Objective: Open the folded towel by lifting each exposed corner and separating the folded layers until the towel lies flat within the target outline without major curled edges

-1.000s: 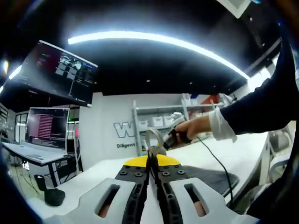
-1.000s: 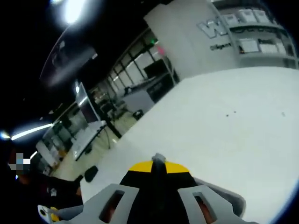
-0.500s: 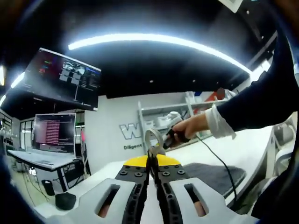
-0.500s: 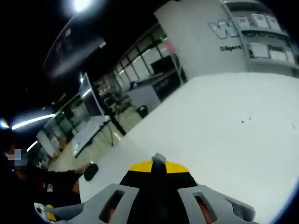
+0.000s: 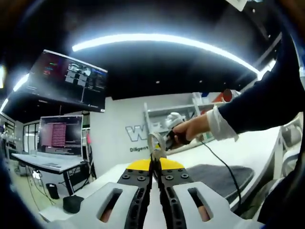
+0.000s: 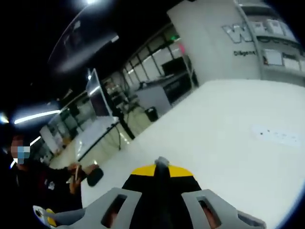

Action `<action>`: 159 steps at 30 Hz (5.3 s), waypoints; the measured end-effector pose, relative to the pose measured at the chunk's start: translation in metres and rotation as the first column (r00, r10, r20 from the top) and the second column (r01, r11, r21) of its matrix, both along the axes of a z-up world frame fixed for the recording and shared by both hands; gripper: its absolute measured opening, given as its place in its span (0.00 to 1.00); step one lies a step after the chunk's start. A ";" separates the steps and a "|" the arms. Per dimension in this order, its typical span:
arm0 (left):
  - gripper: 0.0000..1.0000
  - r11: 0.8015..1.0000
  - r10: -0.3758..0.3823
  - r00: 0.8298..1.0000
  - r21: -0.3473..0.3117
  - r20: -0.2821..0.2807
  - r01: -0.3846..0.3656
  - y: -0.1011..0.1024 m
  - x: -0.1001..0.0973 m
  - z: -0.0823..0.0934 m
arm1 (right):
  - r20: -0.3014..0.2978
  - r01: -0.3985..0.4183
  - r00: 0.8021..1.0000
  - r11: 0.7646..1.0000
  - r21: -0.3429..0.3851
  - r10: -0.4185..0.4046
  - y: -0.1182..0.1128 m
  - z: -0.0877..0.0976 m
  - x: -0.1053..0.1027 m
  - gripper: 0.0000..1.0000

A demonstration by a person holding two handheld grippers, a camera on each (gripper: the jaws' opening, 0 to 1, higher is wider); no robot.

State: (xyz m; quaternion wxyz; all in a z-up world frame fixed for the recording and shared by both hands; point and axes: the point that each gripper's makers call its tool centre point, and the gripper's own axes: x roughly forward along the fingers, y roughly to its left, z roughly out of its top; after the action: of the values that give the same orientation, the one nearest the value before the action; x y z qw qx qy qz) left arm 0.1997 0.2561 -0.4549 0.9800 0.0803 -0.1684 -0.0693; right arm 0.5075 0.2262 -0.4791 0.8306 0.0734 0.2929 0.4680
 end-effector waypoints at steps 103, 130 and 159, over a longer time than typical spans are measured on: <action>0.18 0.960 0.274 0.952 0.091 -0.136 -0.264 0.077 -0.003 -0.092 | -0.107 -0.028 0.994 0.999 0.028 0.031 0.048 -0.069 0.031 0.23; 0.08 0.991 0.130 0.961 0.071 -0.242 -0.116 0.046 0.023 -0.098 | 0.252 -0.270 0.858 0.810 -0.520 0.448 -0.018 -0.102 -0.022 0.13; 0.01 0.998 -0.029 0.882 -0.063 -0.470 0.000 0.025 0.035 -0.123 | 0.216 -0.243 0.908 0.871 -0.428 0.360 -0.061 -0.110 -0.016 0.23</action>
State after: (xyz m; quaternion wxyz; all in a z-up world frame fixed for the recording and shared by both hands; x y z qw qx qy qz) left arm 0.2349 0.2809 -0.5784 0.9930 0.0300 0.0719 -0.0890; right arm 0.4919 0.1650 -0.5889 0.7777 -0.2102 0.2637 0.5305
